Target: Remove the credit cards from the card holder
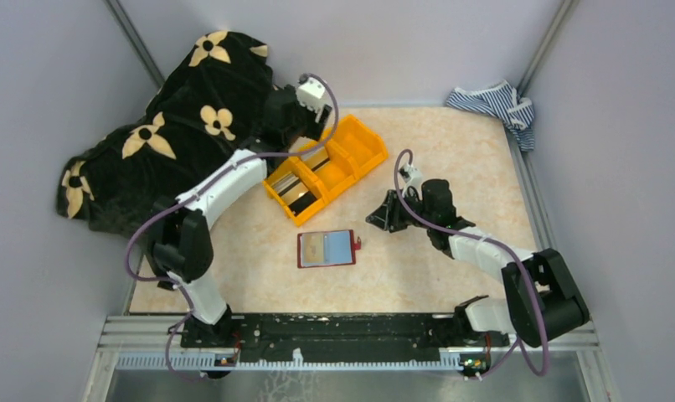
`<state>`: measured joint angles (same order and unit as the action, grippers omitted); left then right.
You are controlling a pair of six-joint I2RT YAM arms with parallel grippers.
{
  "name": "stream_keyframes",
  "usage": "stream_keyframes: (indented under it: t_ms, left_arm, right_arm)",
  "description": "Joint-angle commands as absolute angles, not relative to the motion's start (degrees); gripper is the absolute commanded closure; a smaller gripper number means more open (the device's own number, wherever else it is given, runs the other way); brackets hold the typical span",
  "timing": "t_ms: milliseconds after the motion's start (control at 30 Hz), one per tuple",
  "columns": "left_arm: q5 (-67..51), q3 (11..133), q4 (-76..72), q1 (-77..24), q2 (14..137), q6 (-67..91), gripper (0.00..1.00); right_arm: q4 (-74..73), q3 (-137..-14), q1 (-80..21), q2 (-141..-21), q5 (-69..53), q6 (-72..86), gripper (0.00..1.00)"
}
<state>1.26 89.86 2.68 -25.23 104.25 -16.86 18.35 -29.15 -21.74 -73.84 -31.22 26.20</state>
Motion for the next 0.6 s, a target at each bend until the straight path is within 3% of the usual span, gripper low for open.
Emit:
stream_keyframes:
  t_ms: [0, 100, 200, 267, 400, 567]
  left_arm:
    - [24.84, 77.44, -11.74, -36.02, 96.93, -12.01, 0.13]
    - [17.83, 67.07, -11.86, -37.13, 87.22, 5.51, 0.05]
    - [14.55, 51.75, -21.22, -37.22, 75.42, 13.96, 0.07]
    - [17.94, 45.5, -21.66, -37.48, 68.06, 15.23, 0.1]
    - [30.44, 39.95, -8.4, -37.61, 56.31, 23.4, 0.06]
    - [38.53, 32.93, 1.47, -37.69, 46.36, 30.35, 0.09]
  right_arm:
    - [14.02, -33.91, -25.46, -70.51, -25.62, 21.9, 0.49]
    - [7.39, -36.89, -32.18, -69.97, -18.11, 17.49, 0.44]
    - [6.33, -37.53, -37.76, -69.88, -13.58, 17.57, 0.44]
    - [5.74, -37.88, -41.03, -70.42, -9.33, 17.31, 0.44]
    - [2.3, -41.88, -48.31, -75.36, -0.9, 15.87, 0.44]
    - [-1.23, -49.89, -56.72, -85.86, 7.09, 15.57, 0.42]
